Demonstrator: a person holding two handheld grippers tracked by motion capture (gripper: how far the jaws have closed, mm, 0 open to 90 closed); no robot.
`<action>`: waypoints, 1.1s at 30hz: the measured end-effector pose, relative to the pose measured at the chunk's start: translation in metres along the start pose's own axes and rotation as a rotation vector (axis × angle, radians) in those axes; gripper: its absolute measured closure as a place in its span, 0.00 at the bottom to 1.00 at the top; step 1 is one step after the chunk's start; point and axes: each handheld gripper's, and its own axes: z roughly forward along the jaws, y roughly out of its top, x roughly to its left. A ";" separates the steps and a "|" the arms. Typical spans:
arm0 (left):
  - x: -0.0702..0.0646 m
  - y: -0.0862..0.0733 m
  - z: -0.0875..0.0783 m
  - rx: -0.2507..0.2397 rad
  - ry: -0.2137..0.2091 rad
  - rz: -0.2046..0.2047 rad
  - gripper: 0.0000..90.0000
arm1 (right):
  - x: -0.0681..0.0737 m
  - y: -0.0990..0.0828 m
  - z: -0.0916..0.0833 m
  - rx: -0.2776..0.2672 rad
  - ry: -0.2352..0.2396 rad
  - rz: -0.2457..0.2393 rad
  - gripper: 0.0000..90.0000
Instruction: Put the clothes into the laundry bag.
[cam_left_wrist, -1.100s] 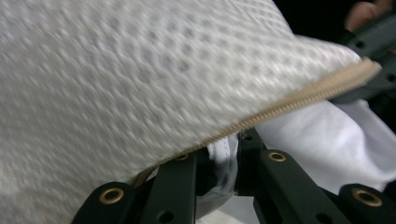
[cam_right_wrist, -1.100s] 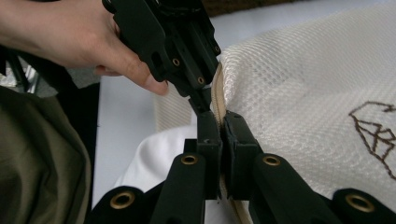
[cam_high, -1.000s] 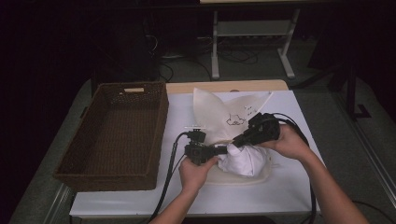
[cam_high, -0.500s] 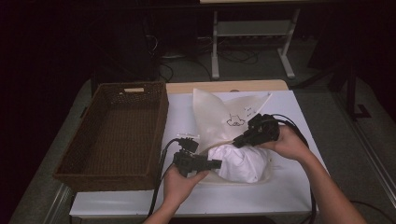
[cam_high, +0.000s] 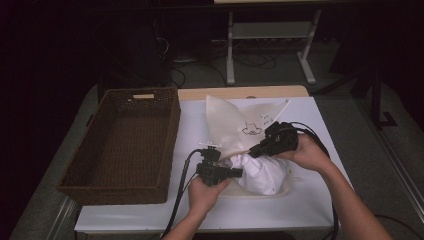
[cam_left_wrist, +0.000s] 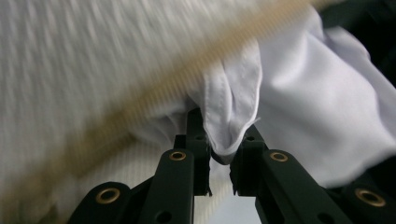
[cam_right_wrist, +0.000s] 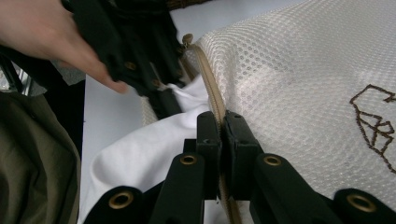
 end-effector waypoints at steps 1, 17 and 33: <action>0.000 0.002 0.003 -0.022 0.013 -0.008 0.89 | 0.000 0.000 -0.001 0.001 -0.002 0.001 0.94; -0.007 -0.001 -0.038 -0.033 0.074 0.032 0.62 | -0.002 0.000 -0.001 -0.003 -0.006 0.014 0.94; -0.041 -0.009 -0.016 0.069 -0.033 0.075 0.50 | -0.002 0.002 0.003 0.007 -0.013 0.008 0.94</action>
